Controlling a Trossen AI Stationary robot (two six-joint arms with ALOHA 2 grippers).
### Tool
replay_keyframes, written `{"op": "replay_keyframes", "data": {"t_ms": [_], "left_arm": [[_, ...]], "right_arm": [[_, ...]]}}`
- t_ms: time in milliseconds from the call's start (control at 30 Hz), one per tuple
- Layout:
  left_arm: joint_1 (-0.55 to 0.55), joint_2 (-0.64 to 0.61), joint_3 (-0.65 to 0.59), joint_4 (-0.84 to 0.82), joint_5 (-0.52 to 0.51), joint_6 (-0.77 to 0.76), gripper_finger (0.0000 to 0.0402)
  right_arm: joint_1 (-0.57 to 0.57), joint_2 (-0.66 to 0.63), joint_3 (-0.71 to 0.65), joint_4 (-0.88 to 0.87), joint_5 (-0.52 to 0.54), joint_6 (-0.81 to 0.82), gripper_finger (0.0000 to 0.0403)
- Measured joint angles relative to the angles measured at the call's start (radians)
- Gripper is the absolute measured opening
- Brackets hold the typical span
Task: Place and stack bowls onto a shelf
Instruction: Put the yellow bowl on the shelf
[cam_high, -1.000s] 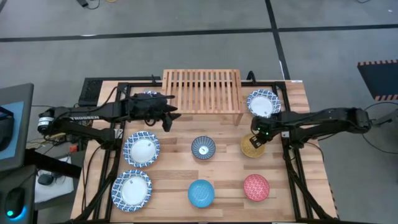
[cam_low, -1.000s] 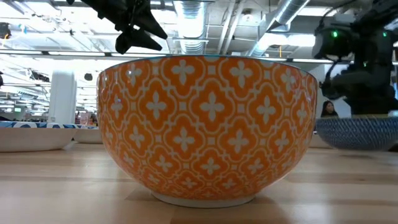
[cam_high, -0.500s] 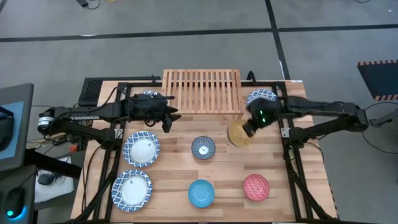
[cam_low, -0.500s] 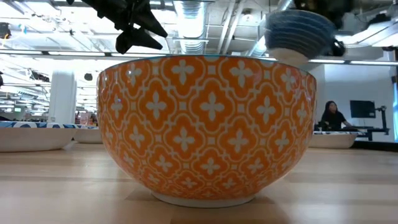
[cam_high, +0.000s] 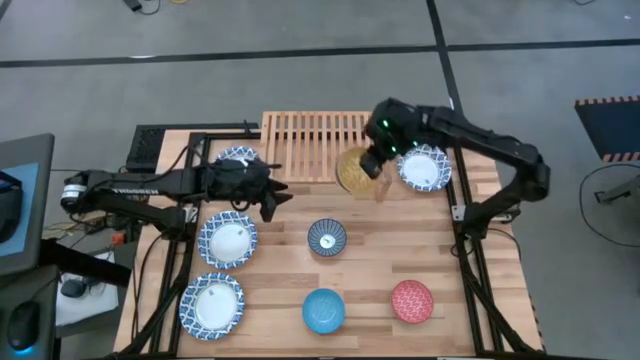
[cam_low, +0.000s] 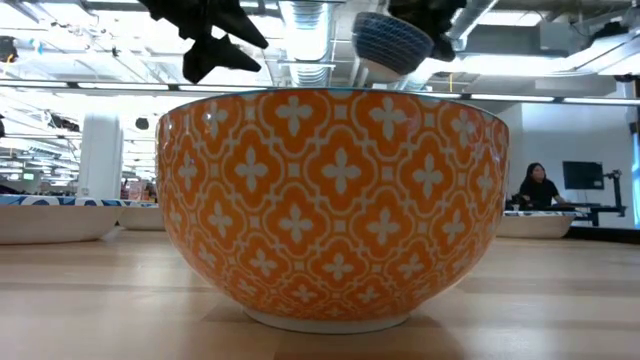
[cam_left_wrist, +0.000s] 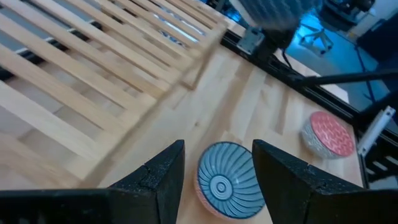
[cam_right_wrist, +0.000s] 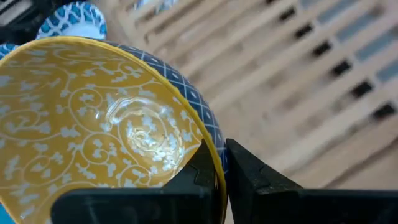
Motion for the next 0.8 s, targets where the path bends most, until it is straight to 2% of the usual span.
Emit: {"op": "replay_keyframes", "data": {"t_ms": [200,400,800], "left_arm": [[-0.031,0.000,0.000,-0.010,-0.009,0.002,0.0172],[-0.037,0.000,0.000,-0.036,-0.025,0.003,0.0171],[-0.037,0.000,0.000,-0.038,-0.029,-0.010,0.0171]], "right_arm": [[-0.115,0.101,0.106,-0.039,-0.004,-0.079,0.0040],[-0.218,0.164,0.107,-0.046,-0.001,-0.083,0.0040],[-0.327,0.195,0.107,-0.071,0.003,-0.072,0.0040]]}}
